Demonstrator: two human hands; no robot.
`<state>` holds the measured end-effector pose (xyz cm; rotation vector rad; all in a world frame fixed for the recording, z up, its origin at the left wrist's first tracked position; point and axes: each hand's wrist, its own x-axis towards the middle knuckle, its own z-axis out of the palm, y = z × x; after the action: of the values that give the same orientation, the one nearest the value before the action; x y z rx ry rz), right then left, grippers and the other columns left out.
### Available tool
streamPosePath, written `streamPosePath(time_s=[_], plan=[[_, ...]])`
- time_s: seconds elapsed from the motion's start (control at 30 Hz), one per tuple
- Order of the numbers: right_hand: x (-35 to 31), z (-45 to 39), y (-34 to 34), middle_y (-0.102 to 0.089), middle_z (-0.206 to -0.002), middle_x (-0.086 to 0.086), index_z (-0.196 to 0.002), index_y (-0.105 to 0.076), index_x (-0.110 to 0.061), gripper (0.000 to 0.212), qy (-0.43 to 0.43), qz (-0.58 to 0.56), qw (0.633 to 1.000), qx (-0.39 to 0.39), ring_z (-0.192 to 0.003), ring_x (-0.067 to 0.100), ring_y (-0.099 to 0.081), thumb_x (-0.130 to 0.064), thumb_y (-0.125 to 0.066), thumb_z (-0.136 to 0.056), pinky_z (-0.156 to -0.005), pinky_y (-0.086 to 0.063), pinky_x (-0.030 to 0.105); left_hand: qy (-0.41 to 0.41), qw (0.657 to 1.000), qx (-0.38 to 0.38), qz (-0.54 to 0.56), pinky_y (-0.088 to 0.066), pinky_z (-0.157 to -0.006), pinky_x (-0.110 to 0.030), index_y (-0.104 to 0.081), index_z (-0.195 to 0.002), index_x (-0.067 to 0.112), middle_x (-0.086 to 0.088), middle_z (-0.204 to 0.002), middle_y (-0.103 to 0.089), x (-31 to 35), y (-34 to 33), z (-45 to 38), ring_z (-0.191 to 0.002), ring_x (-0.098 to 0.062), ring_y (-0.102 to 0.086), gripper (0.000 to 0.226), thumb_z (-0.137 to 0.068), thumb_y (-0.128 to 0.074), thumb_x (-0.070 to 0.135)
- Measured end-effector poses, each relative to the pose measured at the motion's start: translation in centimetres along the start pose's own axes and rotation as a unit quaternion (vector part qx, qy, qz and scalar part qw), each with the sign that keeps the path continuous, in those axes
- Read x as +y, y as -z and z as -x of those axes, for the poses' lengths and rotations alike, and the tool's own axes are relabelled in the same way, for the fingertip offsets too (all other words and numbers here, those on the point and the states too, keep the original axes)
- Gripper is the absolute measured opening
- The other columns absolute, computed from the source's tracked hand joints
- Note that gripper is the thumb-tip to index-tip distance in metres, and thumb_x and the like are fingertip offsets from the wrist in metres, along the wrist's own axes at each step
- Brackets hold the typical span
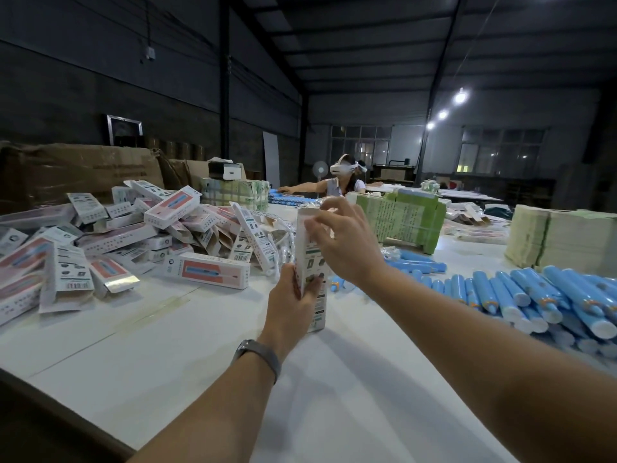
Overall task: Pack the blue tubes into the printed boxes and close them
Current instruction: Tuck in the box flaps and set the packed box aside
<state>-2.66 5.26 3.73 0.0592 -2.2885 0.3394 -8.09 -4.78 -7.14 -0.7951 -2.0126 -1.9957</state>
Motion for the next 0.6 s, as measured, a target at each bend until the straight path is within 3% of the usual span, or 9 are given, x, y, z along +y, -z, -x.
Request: streamPosePath(time_s=[0.13,0.2,0.3,0.4,0.5,0.6], plan=[[0.5,-0.1,-1.6,-0.049,-0.115,-0.006,-0.098,-0.066,-0.024,0.015,-0.068,-0.189,0.973,0.116,-0.11,0.016,-0.05,-0.03,-0.052,-0.1,-0.092,-0.043,0.034,-0.011,0.997,0.064,-0.048,-0.056,-0.076,-0.036,-0.046,-0.099,0.024,0.008,-0.097,-0.065,0.2,0.2,-0.1,-0.09,-0.021,-0.065,0.02,-0.095,-0.067,0.025],[2.1,0.3,-2.8,-0.054,-0.112,-0.003,-0.102,-0.057,-0.026,0.008,-0.129,-0.22,0.958,0.134,-0.102,0.017,-0.055,-0.022,-0.051,-0.099,-0.092,-0.048,0.039,-0.009,0.996,0.079,-0.043,-0.057,-0.082,-0.04,-0.045,-0.101,0.024,0.005,-0.107,-0.065,0.1,0.4,-0.2,-0.098,-0.024,-0.065,0.022,-0.096,-0.066,0.024],[6.4,1.0,-5.2,-0.056,-0.127,0.009,-0.118,-0.059,-0.024,0.024,-0.214,-0.053,0.975,-0.01,-0.119,0.028,-0.049,-0.019,-0.049,-0.097,-0.102,-0.039,0.041,-0.013,0.995,0.083,-0.057,-0.058,-0.083,-0.044,-0.042,-0.1,0.022,0.0,-0.109,-0.066,0.0,0.2,-0.2,-0.099,-0.027,-0.065,0.024,-0.096,-0.066,0.023],[9.4,1.4,-7.1,-0.039,-0.15,0.012,-0.145,-0.041,-0.036,0.05,-0.23,0.115,0.95,-0.179,-0.139,0.035,-0.028,-0.027,-0.047,-0.096,-0.111,-0.028,0.047,-0.019,0.994,0.082,-0.067,-0.058,-0.081,-0.045,-0.041,-0.1,0.022,0.001,-0.107,-0.065,-0.1,0.1,-0.3,-0.097,-0.026,-0.066,0.025,-0.096,-0.066,0.023],[10.3,0.5,-8.6,-0.027,-0.16,0.009,-0.152,-0.027,-0.041,0.061,-0.239,0.131,0.929,-0.251,-0.147,0.037,-0.017,-0.027,-0.044,-0.095,-0.117,-0.02,0.057,-0.011,0.996,0.072,-0.06,-0.057,-0.082,-0.048,-0.041,-0.101,0.02,-0.001,-0.106,-0.065,-0.3,0.0,-0.4,-0.095,-0.025,-0.065,0.023,-0.097,-0.063,0.024],[10.4,-0.7,-10.1,-0.035,-0.156,0.012,-0.15,-0.036,-0.027,0.056,-0.223,0.161,0.913,-0.301,-0.145,0.034,-0.025,-0.02,-0.041,-0.095,-0.119,-0.016,0.055,-0.007,0.996,0.072,-0.058,-0.056,-0.082,-0.05,-0.041,-0.1,0.024,0.001,-0.103,-0.065,-0.5,0.0,-0.5,-0.092,-0.023,-0.065,0.022,-0.098,-0.062,0.025]])
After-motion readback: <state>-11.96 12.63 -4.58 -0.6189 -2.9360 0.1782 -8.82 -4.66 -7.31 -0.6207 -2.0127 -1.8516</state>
